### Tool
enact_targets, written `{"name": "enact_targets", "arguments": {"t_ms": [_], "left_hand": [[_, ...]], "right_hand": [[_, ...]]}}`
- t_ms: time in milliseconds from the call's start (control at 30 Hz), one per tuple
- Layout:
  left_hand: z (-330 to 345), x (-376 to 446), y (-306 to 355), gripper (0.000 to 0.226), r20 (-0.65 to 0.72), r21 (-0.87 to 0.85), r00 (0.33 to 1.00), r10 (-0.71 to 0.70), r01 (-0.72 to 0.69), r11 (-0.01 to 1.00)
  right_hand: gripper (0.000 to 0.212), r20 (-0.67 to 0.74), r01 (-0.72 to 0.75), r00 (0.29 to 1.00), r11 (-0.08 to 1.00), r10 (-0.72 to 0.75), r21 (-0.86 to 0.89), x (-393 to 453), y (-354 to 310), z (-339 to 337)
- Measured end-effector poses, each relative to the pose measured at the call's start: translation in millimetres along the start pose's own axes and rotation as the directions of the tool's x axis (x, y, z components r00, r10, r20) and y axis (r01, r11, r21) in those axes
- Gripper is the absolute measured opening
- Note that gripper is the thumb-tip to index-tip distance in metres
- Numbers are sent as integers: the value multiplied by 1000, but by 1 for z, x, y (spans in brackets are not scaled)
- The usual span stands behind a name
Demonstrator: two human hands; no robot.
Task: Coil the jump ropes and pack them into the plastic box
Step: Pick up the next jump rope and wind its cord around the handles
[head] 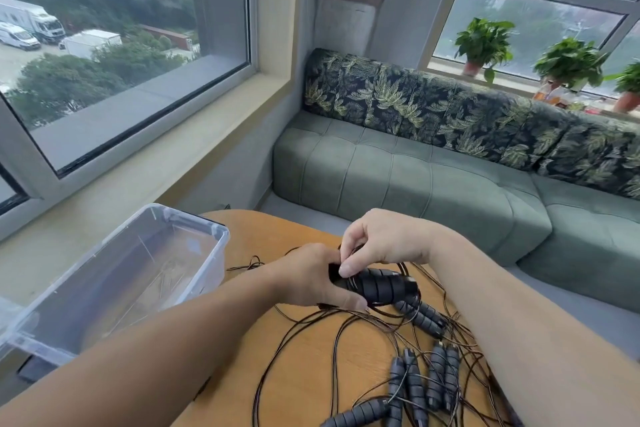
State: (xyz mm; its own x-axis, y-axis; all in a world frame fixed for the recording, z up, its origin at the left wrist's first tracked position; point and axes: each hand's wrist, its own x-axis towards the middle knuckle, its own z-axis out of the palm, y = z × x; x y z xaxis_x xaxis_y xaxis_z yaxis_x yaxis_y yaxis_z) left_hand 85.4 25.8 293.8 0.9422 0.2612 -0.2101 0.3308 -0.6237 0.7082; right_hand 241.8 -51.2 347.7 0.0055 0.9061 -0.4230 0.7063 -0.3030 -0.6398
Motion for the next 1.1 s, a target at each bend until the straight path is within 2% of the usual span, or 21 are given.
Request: {"name": "enact_targets", "arguments": {"t_ms": [67,133,233,333,400,500,667,733,767,833,867,933,967,1033,1100], "left_hand": [[-6,-4,4,33,23,-102,1000,12,-10,995],[-7,-8,4,24,31,-221,998,46,-38,974],[-4,-14,-1,31,34,-383,998,46,-29,923],[1,-19,-2,37,52,-470,998,47,-17,883],[5,-22,-2,36,44,-492,998,45,-17,871],[8,-23,-2,50,3,-509,1000,-23,21,861],[9,-25,4,49,-4,-522,999,34,-31,852],[9,-24,7,55,-22,-531,998,58,-61,845],[8,-23,8,56,-28,-555,998,62,-67,829],[8,-22,9,53,-37,-605,998,59,-69,793],[9,-21,9,49,-46,-608,997,55,-72,791],[9,-21,10,42,-63,-592,997,47,-75,802],[8,-22,12,41,-68,-581,997,39,-72,811],[7,-23,14,37,-88,-561,996,25,-71,825],[7,-23,16,34,-120,-550,993,7,-72,832]], "right_hand": [[24,13,11,1000,976,-14,218,3,12,1],[28,37,14,999,935,-29,354,6,22,5],[24,68,15,996,901,-49,434,11,30,8],[20,125,-3,990,858,-71,514,15,40,14],[29,151,-9,985,854,-82,520,19,47,19],[48,174,-27,981,837,-82,547,22,56,23],[37,305,-112,943,739,-131,665,24,68,25],[35,313,-152,942,681,-119,717,26,75,25],[28,296,-150,950,690,-97,708,28,78,26],[13,243,-173,970,732,10,659,33,88,24],[8,207,-205,975,702,83,682,34,91,23],[20,207,-246,969,644,137,725,38,101,26],[20,230,-246,967,607,106,756,38,101,26],[8,172,-108,982,510,-80,853,34,97,34],[44,153,-76,975,400,-164,913,24,89,40]]}}
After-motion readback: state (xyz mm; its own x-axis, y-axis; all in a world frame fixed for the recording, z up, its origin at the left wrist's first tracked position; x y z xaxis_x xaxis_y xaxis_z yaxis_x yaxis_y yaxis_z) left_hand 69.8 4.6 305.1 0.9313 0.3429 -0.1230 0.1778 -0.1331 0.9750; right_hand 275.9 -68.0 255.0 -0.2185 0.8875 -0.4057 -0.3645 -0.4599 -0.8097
